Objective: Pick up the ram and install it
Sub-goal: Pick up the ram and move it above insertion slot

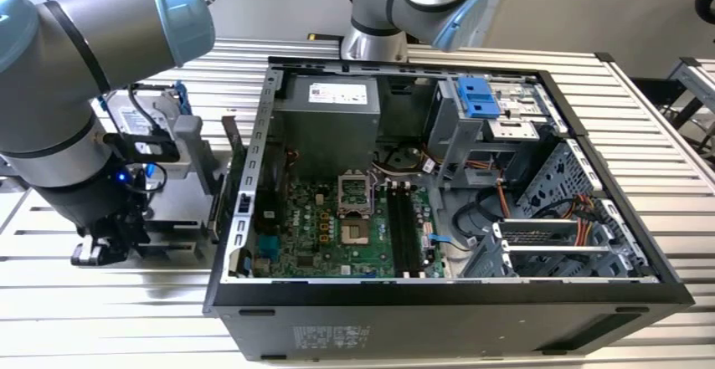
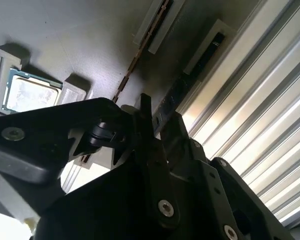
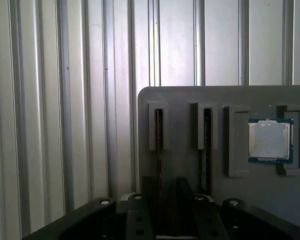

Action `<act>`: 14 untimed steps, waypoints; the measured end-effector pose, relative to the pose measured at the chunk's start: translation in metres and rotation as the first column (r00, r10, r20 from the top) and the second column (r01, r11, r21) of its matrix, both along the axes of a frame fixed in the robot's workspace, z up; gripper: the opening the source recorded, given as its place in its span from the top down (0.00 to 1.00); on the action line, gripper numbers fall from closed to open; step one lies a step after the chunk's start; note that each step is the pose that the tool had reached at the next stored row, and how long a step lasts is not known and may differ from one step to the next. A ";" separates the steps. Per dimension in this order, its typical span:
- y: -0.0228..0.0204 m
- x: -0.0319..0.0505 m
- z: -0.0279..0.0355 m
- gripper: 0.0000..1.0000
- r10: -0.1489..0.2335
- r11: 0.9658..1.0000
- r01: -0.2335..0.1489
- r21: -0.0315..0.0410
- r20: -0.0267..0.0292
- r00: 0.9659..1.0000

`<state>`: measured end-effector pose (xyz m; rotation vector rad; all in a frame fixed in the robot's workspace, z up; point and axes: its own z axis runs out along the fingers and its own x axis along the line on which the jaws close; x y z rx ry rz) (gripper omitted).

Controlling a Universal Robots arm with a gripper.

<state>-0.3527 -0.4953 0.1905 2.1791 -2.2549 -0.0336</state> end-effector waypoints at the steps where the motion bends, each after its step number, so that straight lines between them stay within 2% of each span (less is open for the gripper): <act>1: 0.0000 0.0000 0.0000 1.00 0.000 1.000 0.000 0.000 0.000 1.000; 14: 0.0000 0.0000 -0.0005 1.00 0.000 1.000 0.000 0.000 0.000 1.000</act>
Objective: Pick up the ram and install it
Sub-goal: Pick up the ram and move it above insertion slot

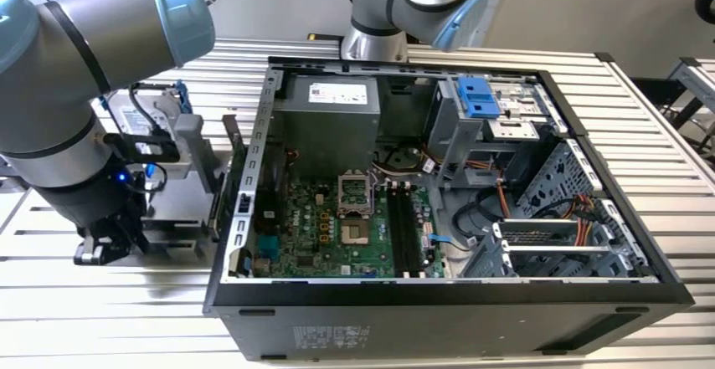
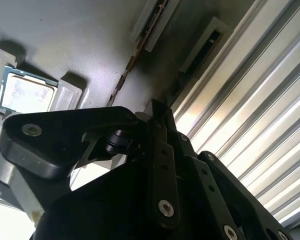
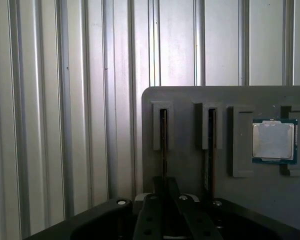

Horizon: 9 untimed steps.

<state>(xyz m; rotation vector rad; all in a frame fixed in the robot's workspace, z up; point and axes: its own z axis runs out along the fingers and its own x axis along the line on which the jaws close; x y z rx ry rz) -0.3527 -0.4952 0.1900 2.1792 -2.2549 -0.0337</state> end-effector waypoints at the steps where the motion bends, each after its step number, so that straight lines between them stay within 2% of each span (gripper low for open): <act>1: 0.0000 0.0000 0.0000 1.00 0.000 1.000 0.000 0.000 0.000 1.000; 9: 0.0000 0.0000 0.0012 1.00 0.000 1.000 0.000 0.000 0.000 1.000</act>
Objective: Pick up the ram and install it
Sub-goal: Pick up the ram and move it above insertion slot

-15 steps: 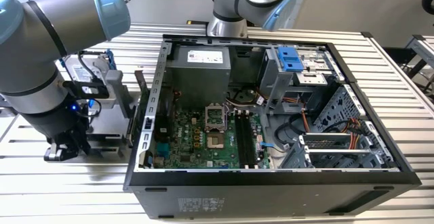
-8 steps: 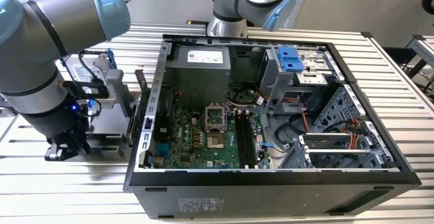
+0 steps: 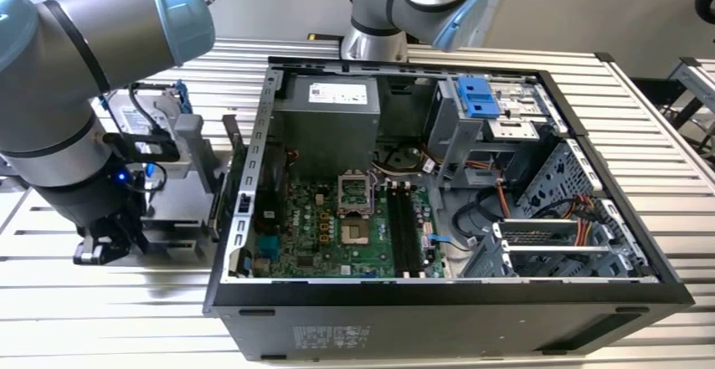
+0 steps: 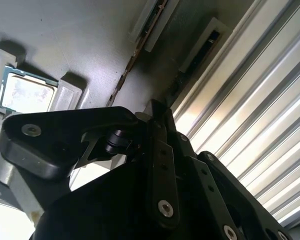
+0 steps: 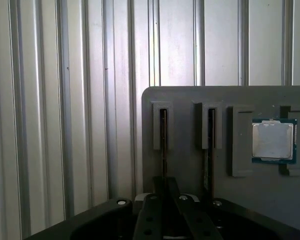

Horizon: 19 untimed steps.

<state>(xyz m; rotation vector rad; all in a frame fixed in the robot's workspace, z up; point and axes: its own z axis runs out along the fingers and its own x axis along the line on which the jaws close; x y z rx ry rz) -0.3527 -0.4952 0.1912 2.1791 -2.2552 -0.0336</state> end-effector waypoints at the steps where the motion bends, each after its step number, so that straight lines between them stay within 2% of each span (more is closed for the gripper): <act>1: 0.0000 0.0000 0.0001 1.00 0.000 1.000 0.000 0.000 0.000 1.000; 6: -0.0001 -0.0001 0.0021 1.00 0.000 1.000 0.000 -0.001 0.000 1.000; 14: 0.0000 0.0000 0.0170 1.00 0.000 1.000 0.000 0.000 0.000 1.000; 19: 0.0000 -0.0001 0.0238 1.00 0.000 1.000 0.000 0.000 0.000 1.000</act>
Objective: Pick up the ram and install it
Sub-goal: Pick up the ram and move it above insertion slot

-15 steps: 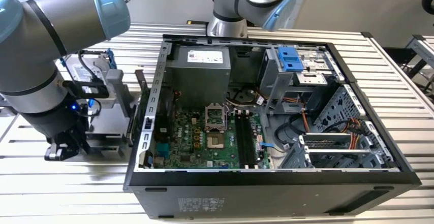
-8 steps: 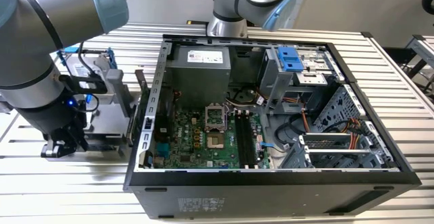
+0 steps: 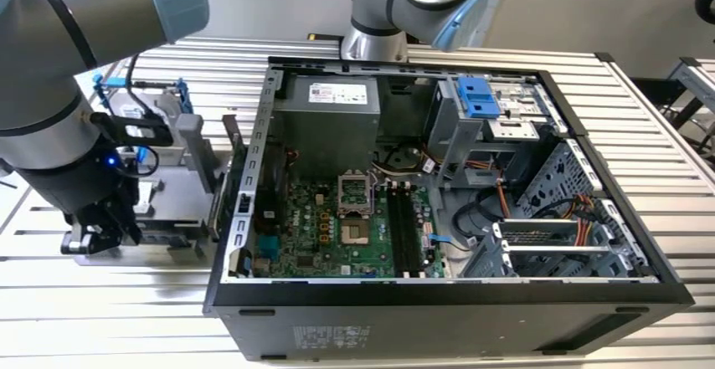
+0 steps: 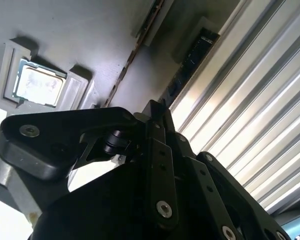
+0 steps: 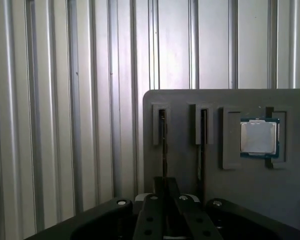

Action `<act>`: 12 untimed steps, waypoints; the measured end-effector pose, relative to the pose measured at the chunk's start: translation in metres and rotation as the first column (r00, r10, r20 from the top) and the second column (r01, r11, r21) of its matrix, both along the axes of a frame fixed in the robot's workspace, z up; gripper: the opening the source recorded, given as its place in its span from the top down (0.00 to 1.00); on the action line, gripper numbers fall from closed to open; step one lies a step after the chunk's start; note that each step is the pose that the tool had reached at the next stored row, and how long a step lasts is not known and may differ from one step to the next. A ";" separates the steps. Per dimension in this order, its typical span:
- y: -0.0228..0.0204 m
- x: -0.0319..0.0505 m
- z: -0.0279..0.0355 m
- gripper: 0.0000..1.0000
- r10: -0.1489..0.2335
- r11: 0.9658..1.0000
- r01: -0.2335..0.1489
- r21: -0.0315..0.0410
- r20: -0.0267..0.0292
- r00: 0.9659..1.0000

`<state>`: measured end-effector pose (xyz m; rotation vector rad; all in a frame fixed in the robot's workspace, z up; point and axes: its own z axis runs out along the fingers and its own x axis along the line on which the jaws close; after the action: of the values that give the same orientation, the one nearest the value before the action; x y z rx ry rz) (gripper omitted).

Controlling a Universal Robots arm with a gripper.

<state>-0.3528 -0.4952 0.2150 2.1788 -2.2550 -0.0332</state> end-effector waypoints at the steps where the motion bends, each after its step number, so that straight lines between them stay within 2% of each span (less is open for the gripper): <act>1: 0.0000 0.0000 0.0014 1.00 0.000 1.000 0.000 0.000 0.000 1.000; 5: 0.0000 0.0000 0.0076 1.00 0.000 1.000 0.000 0.000 0.000 1.000; 12: 0.0000 -0.0001 0.0224 1.00 0.000 1.000 0.000 0.000 0.000 1.000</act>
<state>-0.3529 -0.4952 0.2375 2.1789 -2.2551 -0.0332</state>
